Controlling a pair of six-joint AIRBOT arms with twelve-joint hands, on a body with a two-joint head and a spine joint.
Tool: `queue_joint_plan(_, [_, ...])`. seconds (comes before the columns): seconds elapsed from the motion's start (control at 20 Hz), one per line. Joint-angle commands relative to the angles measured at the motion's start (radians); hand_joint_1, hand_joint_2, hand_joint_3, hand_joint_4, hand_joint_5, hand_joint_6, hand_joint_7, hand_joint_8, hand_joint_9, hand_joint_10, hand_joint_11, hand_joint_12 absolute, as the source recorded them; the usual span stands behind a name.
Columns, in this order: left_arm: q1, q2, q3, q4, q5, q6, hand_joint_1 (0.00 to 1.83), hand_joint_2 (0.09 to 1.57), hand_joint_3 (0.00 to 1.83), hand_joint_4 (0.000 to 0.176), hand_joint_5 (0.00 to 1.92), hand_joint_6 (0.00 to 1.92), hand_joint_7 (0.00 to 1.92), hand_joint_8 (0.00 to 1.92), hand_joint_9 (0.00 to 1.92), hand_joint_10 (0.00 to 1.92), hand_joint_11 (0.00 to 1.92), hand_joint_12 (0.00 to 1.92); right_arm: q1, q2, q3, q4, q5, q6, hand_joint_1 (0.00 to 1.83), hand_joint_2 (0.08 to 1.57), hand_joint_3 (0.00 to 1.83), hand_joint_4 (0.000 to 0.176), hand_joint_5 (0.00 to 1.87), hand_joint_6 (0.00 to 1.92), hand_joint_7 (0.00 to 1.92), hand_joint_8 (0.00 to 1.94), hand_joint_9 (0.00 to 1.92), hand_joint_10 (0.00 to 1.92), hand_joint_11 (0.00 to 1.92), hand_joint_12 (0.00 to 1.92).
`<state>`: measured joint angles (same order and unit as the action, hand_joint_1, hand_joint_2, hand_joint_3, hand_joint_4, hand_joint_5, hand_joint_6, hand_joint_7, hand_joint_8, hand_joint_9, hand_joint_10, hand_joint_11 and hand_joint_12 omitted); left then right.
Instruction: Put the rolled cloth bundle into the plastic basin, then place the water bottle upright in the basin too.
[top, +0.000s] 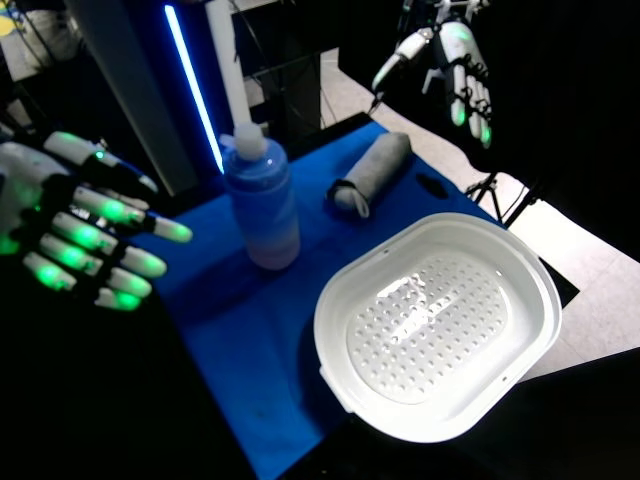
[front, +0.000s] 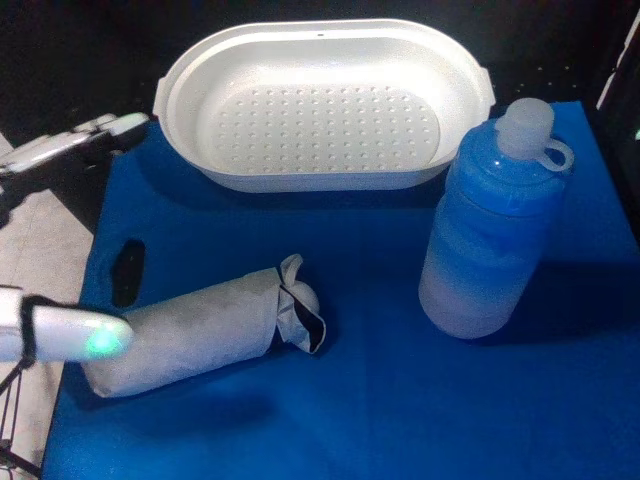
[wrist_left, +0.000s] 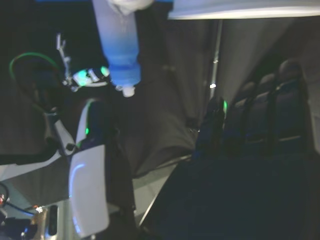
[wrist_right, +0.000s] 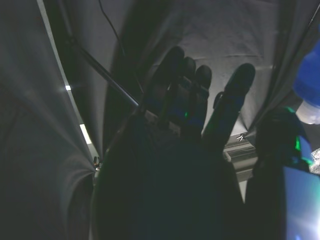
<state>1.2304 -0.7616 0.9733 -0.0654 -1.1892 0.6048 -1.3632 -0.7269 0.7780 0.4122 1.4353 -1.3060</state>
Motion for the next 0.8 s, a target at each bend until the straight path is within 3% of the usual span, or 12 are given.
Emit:
queue_joint_plan(0.0, [-0.035, 0.005, 0.009, 0.026, -0.046, -0.008, 0.74, 0.75, 0.0, 0.176, 0.11, 0.02, 0.03, 0.0, 0.05, 0.01, 0.12, 0.03, 0.004, 0.0, 0.006, -0.002, 0.119, 0.01, 0.34, 1.47, 0.0, 0.033, 0.44, 0.0, 0.29, 0.0, 0.27, 0.0, 0.0, 0.9])
queue_joint_plan(0.1, [-0.102, 0.003, 0.02, 0.096, 0.038, -0.01, 0.63, 0.77, 0.01, 0.176, 0.1, 0.0, 0.03, 0.0, 0.07, 0.01, 0.17, 0.05, 0.004, -0.002, 0.007, -0.002, 0.117, 0.01, 0.33, 1.47, 0.0, 0.02, 0.45, 0.0, 0.3, 0.0, 0.26, 0.0, 0.0, 0.84])
queue_joint_plan(0.2, [-0.169, -0.006, 0.037, 0.183, 0.126, -0.034, 0.7, 0.79, 0.0, 0.176, 0.14, 0.0, 0.08, 0.0, 0.13, 0.01, 0.19, 0.09, 0.004, -0.004, 0.01, -0.001, 0.116, 0.01, 0.33, 1.47, 0.0, 0.028, 0.45, 0.0, 0.3, 0.0, 0.26, 0.0, 0.0, 0.83])
queue_joint_plan(0.25, [-0.21, -0.016, 0.051, 0.243, 0.172, -0.068, 0.72, 0.8, 0.0, 0.176, 0.17, 0.01, 0.11, 0.01, 0.16, 0.0, 0.17, 0.23, 0.004, -0.005, 0.011, -0.001, 0.116, 0.01, 0.33, 1.47, 0.0, 0.032, 0.44, 0.0, 0.29, 0.0, 0.26, 0.0, 0.0, 0.83])
queue_joint_plan(0.3, [-0.242, -0.022, 0.06, 0.296, 0.211, -0.094, 0.73, 0.8, 0.0, 0.176, 0.23, 0.0, 0.17, 0.0, 0.22, 0.0, 0.02, 0.8, 0.004, -0.004, 0.012, -0.001, 0.116, 0.01, 0.32, 1.47, 0.0, 0.029, 0.45, 0.0, 0.3, 0.0, 0.25, 0.0, 0.0, 0.79])
queue_joint_plan(0.35, [-0.29, -0.024, 0.063, 0.361, 0.263, -0.103, 0.71, 0.81, 0.0, 0.176, 0.23, 0.0, 0.17, 0.0, 0.22, 0.0, 0.0, 1.05, 0.004, -0.002, 0.012, -0.001, 0.116, 0.01, 0.32, 1.47, 0.0, 0.029, 0.45, 0.0, 0.3, 0.0, 0.24, 0.0, 0.0, 0.76])
queue_joint_plan(0.4, [-0.326, -0.027, 0.062, 0.409, 0.305, -0.103, 0.72, 0.79, 0.0, 0.176, 0.23, 0.0, 0.18, 0.0, 0.24, 0.0, 0.0, 1.18, 0.004, -0.001, 0.012, -0.001, 0.116, 0.01, 0.31, 1.46, 0.0, 0.029, 0.45, 0.0, 0.3, 0.0, 0.25, 0.0, 0.0, 0.76])
queue_joint_plan(0.6, [-0.404, -0.048, 0.066, 0.547, 0.436, -0.103, 0.7, 0.83, 0.0, 0.176, 0.21, 0.01, 0.15, 0.0, 0.25, 0.0, 0.0, 0.95, 0.004, -0.002, 0.012, -0.001, 0.116, 0.01, 0.31, 1.47, 0.0, 0.02, 0.44, 0.0, 0.29, 0.0, 0.25, 0.0, 0.0, 0.76])
queue_joint_plan(0.75, [-0.415, -0.063, 0.063, 0.615, 0.519, -0.103, 0.72, 0.84, 0.0, 0.176, 0.22, 0.0, 0.15, 0.0, 0.28, 0.01, 0.0, 1.05, 0.004, -0.001, 0.012, -0.001, 0.116, 0.01, 0.3, 1.47, 0.0, 0.019, 0.44, 0.0, 0.28, 0.0, 0.24, 0.0, 0.0, 0.73])
